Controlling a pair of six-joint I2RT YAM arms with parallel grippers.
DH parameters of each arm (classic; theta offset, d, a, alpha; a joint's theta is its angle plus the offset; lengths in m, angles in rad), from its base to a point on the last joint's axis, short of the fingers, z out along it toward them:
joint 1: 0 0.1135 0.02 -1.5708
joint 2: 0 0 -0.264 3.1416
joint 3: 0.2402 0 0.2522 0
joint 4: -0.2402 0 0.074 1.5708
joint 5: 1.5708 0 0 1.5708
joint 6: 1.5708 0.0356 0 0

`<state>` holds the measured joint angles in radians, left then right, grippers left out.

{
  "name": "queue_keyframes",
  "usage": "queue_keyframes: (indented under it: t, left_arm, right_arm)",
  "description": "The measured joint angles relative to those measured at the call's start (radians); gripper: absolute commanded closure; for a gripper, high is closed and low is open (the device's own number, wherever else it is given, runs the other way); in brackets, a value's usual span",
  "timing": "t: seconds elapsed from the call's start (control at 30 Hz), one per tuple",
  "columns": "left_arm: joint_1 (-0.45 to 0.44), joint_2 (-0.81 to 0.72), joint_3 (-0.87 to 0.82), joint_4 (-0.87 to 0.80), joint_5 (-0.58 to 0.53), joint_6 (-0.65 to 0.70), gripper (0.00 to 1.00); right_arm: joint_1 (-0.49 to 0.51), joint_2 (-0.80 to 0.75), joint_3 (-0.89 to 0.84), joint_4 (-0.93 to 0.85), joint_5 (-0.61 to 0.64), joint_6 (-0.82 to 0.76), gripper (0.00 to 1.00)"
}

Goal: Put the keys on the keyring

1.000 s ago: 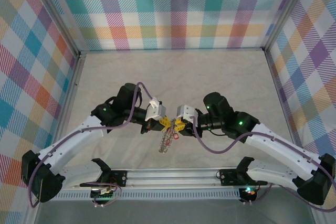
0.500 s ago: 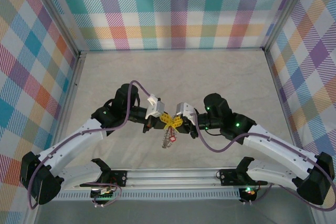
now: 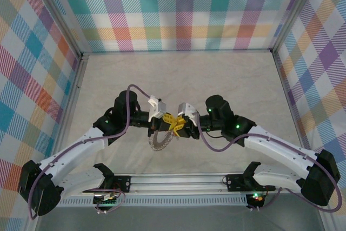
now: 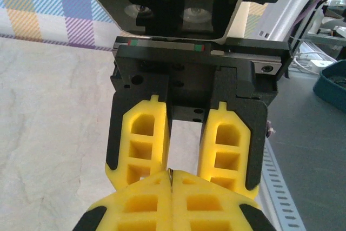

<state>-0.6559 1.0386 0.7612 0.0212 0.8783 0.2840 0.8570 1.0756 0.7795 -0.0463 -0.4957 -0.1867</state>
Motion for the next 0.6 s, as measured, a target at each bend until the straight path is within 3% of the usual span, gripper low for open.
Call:
queue_keyframes:
  t: [0.27, 0.6]
  left_arm:
    - [-0.003, -0.015, 0.000, 0.039, -0.010, -0.008, 1.00]
    - [-0.005, -0.051, 0.001, 0.061, -0.010, -0.010, 1.00]
  right_arm:
    - [0.002, -0.055, -0.024, 0.008, 0.037, -0.003, 0.64]
    - [0.007, -0.134, -0.051, -0.014, 0.100, -0.015, 0.63]
